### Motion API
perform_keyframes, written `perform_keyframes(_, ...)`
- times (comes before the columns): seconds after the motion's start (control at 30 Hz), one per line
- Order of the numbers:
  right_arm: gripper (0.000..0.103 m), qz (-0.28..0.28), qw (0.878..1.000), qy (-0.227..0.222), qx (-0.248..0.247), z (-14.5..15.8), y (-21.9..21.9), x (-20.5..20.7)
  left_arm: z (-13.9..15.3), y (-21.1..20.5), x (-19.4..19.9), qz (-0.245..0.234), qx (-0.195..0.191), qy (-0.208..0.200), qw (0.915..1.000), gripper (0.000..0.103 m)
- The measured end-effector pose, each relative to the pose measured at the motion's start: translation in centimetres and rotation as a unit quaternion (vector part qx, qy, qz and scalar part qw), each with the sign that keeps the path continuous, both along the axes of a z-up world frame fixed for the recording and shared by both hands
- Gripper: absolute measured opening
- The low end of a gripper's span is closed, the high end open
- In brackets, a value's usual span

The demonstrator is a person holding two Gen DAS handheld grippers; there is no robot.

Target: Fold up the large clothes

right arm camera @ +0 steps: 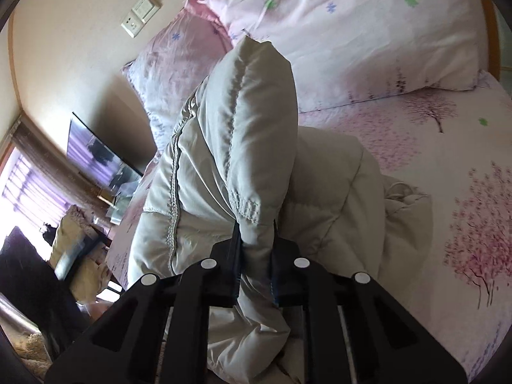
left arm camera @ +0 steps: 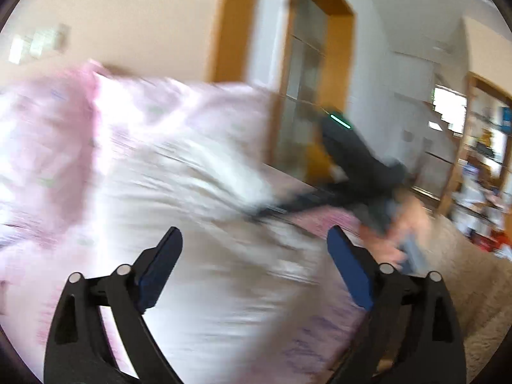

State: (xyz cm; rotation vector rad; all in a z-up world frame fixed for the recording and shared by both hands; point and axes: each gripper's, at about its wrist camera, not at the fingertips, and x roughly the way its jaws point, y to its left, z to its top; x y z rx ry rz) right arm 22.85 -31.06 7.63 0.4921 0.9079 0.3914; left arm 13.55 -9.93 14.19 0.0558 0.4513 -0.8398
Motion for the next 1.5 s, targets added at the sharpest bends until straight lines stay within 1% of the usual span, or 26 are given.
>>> perform_keyframes(0.03,0.014,-0.004,1.0,0.0,-0.001,-0.1,-0.2,-0.1,0.5,1.1,1.1,0.036,0.012,-0.012,0.9992,0.096)
perform_keyframes(0.1,0.014,-0.016,1.0,-0.001,-0.006,-0.1,-0.7,-0.3,0.7,2.0,2.6,0.069,0.029,-0.015,0.9971,0.097)
perform_keyframes(0.17,0.013,-0.028,1.0,-0.002,-0.009,-0.2,-1.3,-0.6,0.2,2.5,5.0,0.106,0.053,-0.002,0.993,0.097)
perform_keyframes(0.3,0.013,-0.051,0.999,0.002,-0.002,-1.0,-2.7,-1.5,-1.7,3.1,9.1,0.138,0.072,0.036,0.9871,0.097)
perform_keyframes(0.33,0.013,-0.057,0.998,0.003,0.003,-1.3,-3.0,-1.9,-2.0,3.1,9.7,0.139,0.071,0.044,0.9867,0.097)
perform_keyframes(0.43,0.012,-0.066,0.998,-0.001,0.014,-1.6,-3.3,-3.6,-2.4,3.3,11.0,0.144,0.075,0.045,0.9857,0.097)
perform_keyframes(0.53,0.012,-0.069,0.997,0.004,0.014,-2.5,-2.8,-5.1,-3.0,2.2,11.9,0.131,0.09,0.052,0.986,0.097)
perform_keyframes(0.6,0.012,-0.078,0.997,0.012,0.013,-3.4,-2.7,-5.4,-3.3,1.2,11.9,0.116,0.106,0.043,0.9866,0.097)
perform_keyframes(0.7,0.013,-0.093,0.994,0.03,0.048,-5.3,-3.7,-5.7,-3.5,-0.5,10.5,0.098,0.134,0.028,0.9857,0.098)
perform_keyframes(0.77,0.013,-0.101,0.993,0.033,0.056,-6.2,-4.0,-5.8,-3.9,-1.4,10.1,0.079,0.15,0.041,0.9847,0.098)
perform_keyframes(0.83,0.014,-0.103,0.992,0.038,0.055,-6.6,-4.0,-5.7,-4.5,-1.9,10.2,0.072,0.162,0.055,0.9827,0.098)
perform_keyframes(0.9,0.015,-0.097,0.994,0.042,0.043,-6.4,-3.9,-5.3,-5.1,-2.2,10.3,0.071,0.169,0.073,0.9803,0.098)
perform_keyframes(0.93,0.018,-0.093,0.994,0.042,0.03,-5.8,-3.8,-5.1,-5.4,-2.1,10.6,0.076,0.171,0.086,0.9784,0.098)
perform_keyframes(1.0,0.022,-0.099,0.994,0.039,0.002,-4.1,-3.8,-5.1,-5.8,-2.0,10.6,0.085,0.185,0.083,0.9757,0.098)
perform_keyframes(1.07,0.024,-0.122,0.992,0.002,-0.039,-1.4,-3.9,-5.5,-5.9,-2.0,10.5,0.091,0.195,0.079,0.9734,0.098)
perform_keyframes(1.1,0.024,-0.139,0.987,-0.031,-0.07,0.6,-3.9,-5.7,-5.9,-2.0,10.5,0.092,0.199,0.078,0.9726,0.098)
perform_keyframes(1.13,0.024,-0.142,0.985,-0.049,-0.082,1.7,-3.7,-5.7,-5.9,-2.0,10.5,0.09,0.202,0.078,0.9722,0.098)
perform_keyframes(1.17,0.024,-0.137,0.984,-0.066,-0.089,2.8,-3.3,-5.5,-5.9,-2.0,10.5,0.09,0.203,0.078,0.9719,0.098)
perform_keyframes(1.23,0.024,-0.121,0.983,-0.086,-0.109,4.2,-2.2,-4.6,-5.8,-2.1,10.3,0.091,0.209,0.073,0.971,0.098)
perform_keyframes(1.3,0.024,-0.098,0.981,-0.095,-0.141,4.7,-0.6,-3.3,-5.8,-2.3,10.1,0.092,0.215,0.065,0.9701,0.098)
perform_keyframes(1.37,0.024,-0.076,0.98,-0.072,-0.167,4.0,0.5,-1.4,-5.7,-2.3,10.0,0.093,0.217,0.063,0.9697,0.098)
perform_keyframes(1.43,0.024,-0.065,0.978,-0.02,-0.197,1.7,0.8,0.6,-5.7,-2.1,10.1,0.093,0.214,0.065,0.9702,0.098)
perform_keyframes(1.47,0.024,-0.057,0.978,0.012,-0.202,0.2,0.6,1.6,-5.7,-2.1,10.1,0.092,0.212,0.066,0.9707,0.098)
perform_keyframes(1.5,0.023,-0.052,0.979,0.03,-0.195,-1.0,0.2,1.9,-5.7,-2.0,10.2,0.09,0.209,0.069,0.9713,0.098)
